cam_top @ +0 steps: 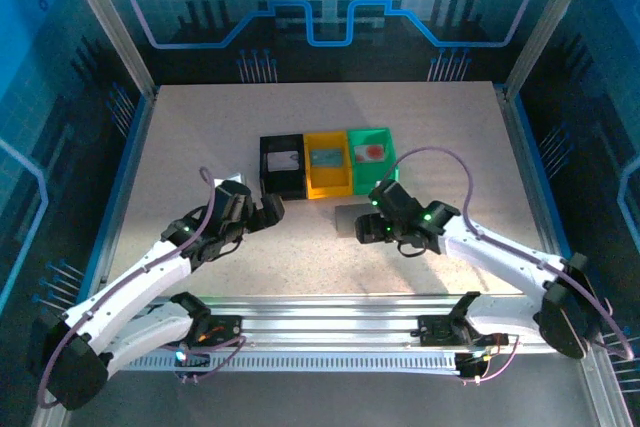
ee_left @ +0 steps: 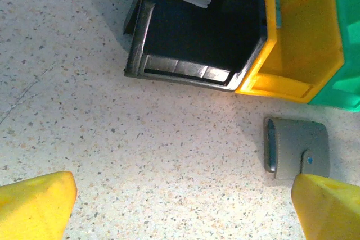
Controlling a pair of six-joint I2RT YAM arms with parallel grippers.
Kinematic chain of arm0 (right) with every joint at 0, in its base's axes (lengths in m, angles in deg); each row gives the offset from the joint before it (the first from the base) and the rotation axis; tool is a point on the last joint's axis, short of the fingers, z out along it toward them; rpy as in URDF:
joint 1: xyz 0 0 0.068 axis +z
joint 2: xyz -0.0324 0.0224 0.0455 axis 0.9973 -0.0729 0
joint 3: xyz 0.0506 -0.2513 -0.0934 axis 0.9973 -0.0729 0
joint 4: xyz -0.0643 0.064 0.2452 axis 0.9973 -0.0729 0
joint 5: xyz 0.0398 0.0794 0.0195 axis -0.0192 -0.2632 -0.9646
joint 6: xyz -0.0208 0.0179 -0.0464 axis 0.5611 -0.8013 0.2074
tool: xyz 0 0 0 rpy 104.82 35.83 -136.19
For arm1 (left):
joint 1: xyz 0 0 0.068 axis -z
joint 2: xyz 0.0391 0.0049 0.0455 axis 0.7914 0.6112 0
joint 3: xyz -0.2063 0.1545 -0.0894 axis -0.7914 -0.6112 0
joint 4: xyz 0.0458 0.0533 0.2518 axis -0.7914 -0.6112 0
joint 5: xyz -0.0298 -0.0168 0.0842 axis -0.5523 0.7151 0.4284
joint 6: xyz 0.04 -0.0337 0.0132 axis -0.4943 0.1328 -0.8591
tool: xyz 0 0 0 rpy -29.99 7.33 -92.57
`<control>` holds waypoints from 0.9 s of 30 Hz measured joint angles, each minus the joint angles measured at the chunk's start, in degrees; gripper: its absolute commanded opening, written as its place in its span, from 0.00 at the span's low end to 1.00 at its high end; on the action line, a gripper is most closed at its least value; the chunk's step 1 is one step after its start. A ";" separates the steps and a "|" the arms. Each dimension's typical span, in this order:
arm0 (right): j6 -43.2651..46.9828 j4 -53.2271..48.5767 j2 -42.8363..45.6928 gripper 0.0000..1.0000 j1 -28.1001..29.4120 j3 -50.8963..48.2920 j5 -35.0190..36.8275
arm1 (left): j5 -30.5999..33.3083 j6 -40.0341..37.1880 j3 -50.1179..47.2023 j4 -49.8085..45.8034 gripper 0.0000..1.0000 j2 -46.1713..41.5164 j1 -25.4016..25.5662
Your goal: Take the credit cards out of the card holder
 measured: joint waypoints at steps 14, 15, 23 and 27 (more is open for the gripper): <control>0.22 2.86 -15.19 0.63 0.26 7.80 0.79 | 1.53 -0.07 2.78 -1.95 0.99 1.57 0.70; 0.44 2.89 -16.33 0.61 0.26 8.46 0.85 | 1.53 -0.07 2.78 -2.05 0.99 1.57 0.85; 1.09 2.86 -20.90 0.51 0.26 11.72 1.70 | 1.62 -0.07 2.78 -2.73 0.99 2.29 1.97; 1.14 3.28 -23.30 0.45 0.26 13.22 1.95 | 1.62 -0.04 2.78 -2.71 0.99 2.40 2.93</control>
